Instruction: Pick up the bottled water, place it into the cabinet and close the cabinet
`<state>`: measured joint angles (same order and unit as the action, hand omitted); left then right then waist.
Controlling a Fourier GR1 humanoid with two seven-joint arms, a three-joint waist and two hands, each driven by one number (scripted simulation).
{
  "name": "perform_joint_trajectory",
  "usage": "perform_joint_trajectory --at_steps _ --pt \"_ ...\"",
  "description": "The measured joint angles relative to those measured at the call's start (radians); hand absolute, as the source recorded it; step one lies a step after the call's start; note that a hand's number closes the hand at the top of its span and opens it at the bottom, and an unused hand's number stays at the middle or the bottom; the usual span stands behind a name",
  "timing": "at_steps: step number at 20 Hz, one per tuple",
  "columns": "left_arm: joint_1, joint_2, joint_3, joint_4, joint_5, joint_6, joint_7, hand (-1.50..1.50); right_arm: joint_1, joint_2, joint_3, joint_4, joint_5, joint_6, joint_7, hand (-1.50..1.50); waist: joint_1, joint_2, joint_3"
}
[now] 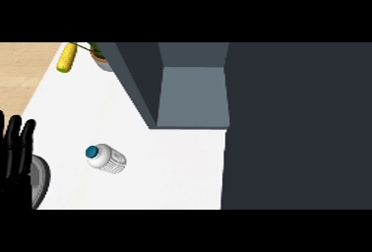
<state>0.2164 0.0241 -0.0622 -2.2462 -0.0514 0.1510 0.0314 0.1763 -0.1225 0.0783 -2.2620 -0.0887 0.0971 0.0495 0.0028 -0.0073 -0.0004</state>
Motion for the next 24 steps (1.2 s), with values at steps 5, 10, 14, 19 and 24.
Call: perform_joint_trajectory --at_steps 5,10,14,19,24 --pt "0.115 -0.016 -0.108 -0.116 -0.03 0.073 0.056 -1.5 0.057 0.0 0.075 -0.096 -0.009 0.03 0.065 -1.5 0.0 0.002 0.0" --pt "0.181 -0.022 -0.178 -0.181 -0.062 0.111 0.098 -1.5 0.089 0.011 0.119 -0.168 0.01 0.03 0.116 -1.5 0.0 0.004 0.0" --pt "0.222 -0.021 -0.238 -0.188 -0.081 0.145 0.12 -1.5 0.079 0.036 0.174 -0.197 0.051 0.006 0.164 -1.5 0.0 0.005 0.0" --pt "0.223 -0.015 -0.261 -0.17 -0.105 0.176 0.147 -1.5 0.054 0.063 0.249 -0.215 0.087 -0.032 0.224 -1.5 -0.001 0.005 0.0" --pt "0.238 0.007 -0.245 -0.14 -0.13 0.174 0.136 -1.5 0.061 0.067 0.293 -0.22 0.102 -0.056 0.237 -1.5 -0.003 0.005 0.0"
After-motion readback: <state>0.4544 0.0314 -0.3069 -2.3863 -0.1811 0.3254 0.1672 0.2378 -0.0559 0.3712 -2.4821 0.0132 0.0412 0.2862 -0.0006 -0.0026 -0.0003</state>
